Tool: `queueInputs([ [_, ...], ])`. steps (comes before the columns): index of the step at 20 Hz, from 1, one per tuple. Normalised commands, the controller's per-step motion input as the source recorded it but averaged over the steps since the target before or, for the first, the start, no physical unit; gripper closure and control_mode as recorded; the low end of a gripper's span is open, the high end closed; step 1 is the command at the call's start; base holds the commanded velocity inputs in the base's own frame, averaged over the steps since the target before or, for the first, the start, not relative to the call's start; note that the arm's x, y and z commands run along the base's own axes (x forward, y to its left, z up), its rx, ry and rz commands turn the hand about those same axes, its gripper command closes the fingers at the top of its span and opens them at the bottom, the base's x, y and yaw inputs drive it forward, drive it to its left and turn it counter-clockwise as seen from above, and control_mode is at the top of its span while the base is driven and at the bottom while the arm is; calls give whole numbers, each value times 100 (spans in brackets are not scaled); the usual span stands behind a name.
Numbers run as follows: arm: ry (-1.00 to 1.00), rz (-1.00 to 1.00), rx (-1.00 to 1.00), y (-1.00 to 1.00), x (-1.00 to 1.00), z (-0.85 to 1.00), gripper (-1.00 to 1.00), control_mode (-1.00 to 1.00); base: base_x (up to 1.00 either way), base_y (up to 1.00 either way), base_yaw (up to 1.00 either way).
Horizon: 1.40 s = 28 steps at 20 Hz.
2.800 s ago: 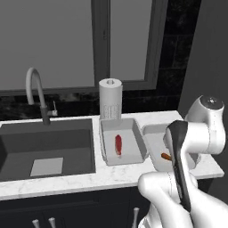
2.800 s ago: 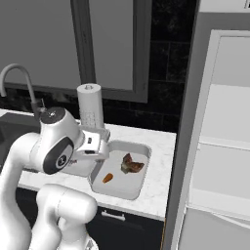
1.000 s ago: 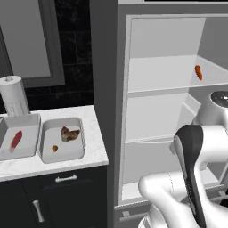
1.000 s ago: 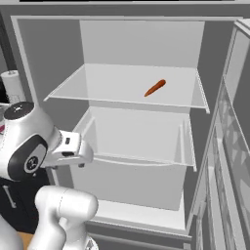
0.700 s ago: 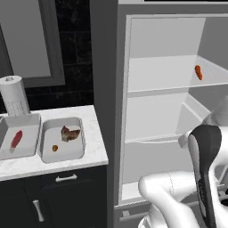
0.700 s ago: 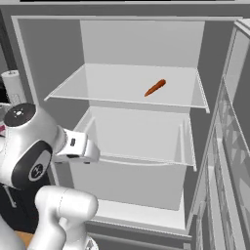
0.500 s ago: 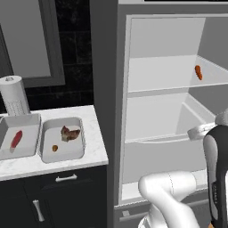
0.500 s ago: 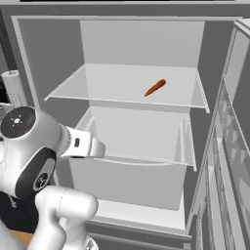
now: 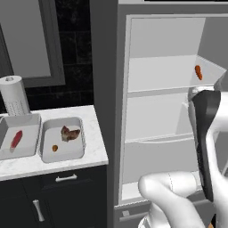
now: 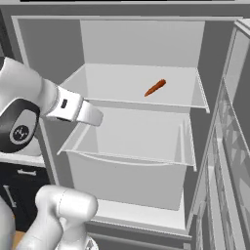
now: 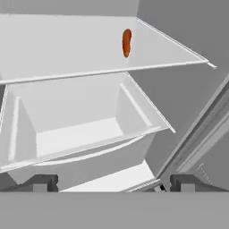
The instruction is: Place one carrot and one steak in each tupperware on the nearby counter, to pack two identical lunches.
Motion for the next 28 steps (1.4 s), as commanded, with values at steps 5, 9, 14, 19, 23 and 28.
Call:
queueInputs([
  [5, 0, -22, 1, -58, 55, 30, -100, -100, 0, 0, 0],
  [9, 0, -9, 9, -69, 80, -10, -100, -100, 0, 0, 0],
  [14, 0, -2, 10, -70, 98, -31, -100, -100, 0, 0, 0],
  [19, 2, 0, 6, -39, 100, -36, -100, -100, 0, 0, 0],
  [23, 4, 0, 5, -4, 100, -20, -100, -100, 0, 0, 0],
  [28, 4, 0, 4, -3, 100, -9, -100, -100, 0, 0, 0],
])
